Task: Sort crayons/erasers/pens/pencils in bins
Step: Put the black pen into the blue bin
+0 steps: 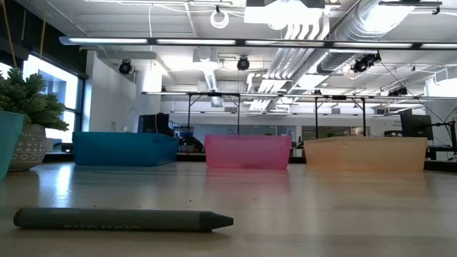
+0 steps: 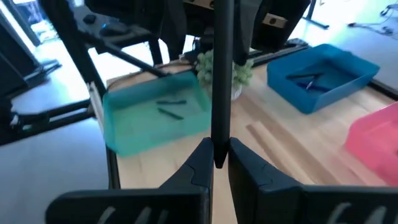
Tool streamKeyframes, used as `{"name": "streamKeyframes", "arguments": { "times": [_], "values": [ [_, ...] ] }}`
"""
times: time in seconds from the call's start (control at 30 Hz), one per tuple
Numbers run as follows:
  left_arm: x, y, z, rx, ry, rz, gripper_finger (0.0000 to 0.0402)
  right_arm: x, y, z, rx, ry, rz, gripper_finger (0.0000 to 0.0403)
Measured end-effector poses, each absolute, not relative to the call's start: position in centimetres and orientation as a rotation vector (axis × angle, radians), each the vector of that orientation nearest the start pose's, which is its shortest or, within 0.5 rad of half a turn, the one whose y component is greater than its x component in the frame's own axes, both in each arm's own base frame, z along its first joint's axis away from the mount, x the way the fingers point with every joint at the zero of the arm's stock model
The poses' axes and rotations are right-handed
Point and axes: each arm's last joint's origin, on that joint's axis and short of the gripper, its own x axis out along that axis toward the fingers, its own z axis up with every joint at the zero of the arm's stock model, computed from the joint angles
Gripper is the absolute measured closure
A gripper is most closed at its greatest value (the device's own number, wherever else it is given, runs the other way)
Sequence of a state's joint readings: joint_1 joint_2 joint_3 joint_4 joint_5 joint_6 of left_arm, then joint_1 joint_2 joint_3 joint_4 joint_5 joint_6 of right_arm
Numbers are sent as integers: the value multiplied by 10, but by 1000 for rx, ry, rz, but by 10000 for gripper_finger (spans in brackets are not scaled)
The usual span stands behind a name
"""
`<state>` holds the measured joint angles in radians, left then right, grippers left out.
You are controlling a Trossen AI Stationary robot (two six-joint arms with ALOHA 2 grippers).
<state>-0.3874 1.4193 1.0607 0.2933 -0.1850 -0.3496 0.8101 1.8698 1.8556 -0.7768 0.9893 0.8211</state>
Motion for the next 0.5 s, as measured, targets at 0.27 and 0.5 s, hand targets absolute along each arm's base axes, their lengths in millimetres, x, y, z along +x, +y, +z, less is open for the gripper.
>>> {"name": "streamKeyframes", "arguments": {
  "times": [0.27, 0.5],
  "values": [
    [308, -110, 338, -327, -7, -196, 227, 299, 270, 358, 197, 348, -381, 389],
    [308, -108, 341, -290, -38, -191, 230, 305, 263, 358, 207, 359, -390, 389]
  ]
}}
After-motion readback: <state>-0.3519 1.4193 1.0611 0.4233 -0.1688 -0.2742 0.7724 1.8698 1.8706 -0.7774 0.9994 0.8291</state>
